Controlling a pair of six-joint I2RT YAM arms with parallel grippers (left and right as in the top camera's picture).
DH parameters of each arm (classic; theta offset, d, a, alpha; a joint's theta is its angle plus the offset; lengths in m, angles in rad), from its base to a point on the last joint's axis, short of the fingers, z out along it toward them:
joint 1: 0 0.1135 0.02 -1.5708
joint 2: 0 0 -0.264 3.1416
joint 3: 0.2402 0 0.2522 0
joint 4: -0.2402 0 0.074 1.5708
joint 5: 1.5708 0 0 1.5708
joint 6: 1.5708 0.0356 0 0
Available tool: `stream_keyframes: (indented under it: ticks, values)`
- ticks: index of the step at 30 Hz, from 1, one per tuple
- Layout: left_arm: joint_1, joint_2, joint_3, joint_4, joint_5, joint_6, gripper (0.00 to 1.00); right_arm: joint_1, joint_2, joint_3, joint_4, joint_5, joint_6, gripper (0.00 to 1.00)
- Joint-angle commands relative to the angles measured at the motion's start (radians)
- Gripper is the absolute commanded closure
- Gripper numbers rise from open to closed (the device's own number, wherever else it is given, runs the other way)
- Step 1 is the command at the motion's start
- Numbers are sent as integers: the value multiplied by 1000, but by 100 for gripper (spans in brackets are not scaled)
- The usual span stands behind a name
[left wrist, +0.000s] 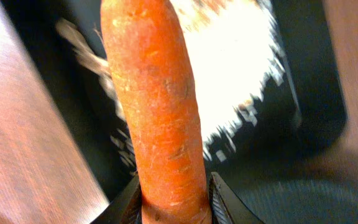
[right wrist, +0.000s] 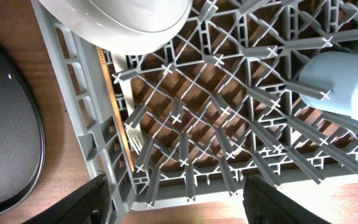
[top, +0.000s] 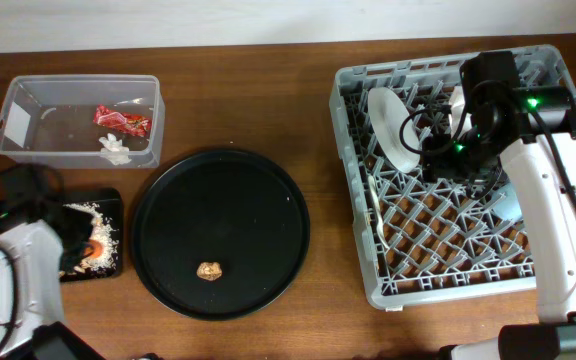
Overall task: Sort waste into correct bins and load items into the dishwasher rack
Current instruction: 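Grasp the mushroom piece with the left gripper and drop it on the black tray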
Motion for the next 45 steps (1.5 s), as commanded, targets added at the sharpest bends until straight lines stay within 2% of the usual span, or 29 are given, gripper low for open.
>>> stream_keyframes:
  ticks: [1, 5, 6, 10, 13, 17, 21, 24, 29, 33, 36, 40, 45]
  values:
    - [89, 18, 10, 34, -38, 20, 74, -5, 3, 3, 0, 2, -3, 29]
    - [122, 90, 10, 68, -39, 20, 74, -5, 3, 3, 0, 2, -3, 29]
    - [122, 110, 10, 79, -39, 20, 68, -5, 3, 3, 0, 2, -3, 29]
    - [122, 163, 10, 108, -39, 20, 65, -5, 3, 3, -2, 2, -3, 29]
    - [122, 181, 10, 117, -39, 20, 55, -5, 3, 3, -2, 2, -3, 29]
    - [122, 172, 14, 103, -13, 23, 30, -5, 3, 3, -3, 2, -3, 29]
    - [120, 124, 48, 61, 112, 96, 24, -5, 3, 3, -1, 2, -3, 29]
    - [93, 69, 60, 34, 202, 163, 23, -5, 3, 4, 0, 2, -3, 29]
    - [-115, -10, 60, -66, 247, 278, 23, -5, 3, 3, 0, 2, -3, 29]
    - [-384, -3, 42, -149, 251, 282, 17, -5, 3, 3, 0, 2, -3, 29]
    - [-547, 2, -6, -138, 247, 281, 14, -5, 3, 3, 0, 2, -3, 29]
    - [-663, 40, -74, -117, 242, 279, 13, -5, 3, 3, 0, 2, -4, 29]
    - [-692, 137, -118, -84, 244, 279, 13, -5, 3, 3, 0, 2, -3, 29]
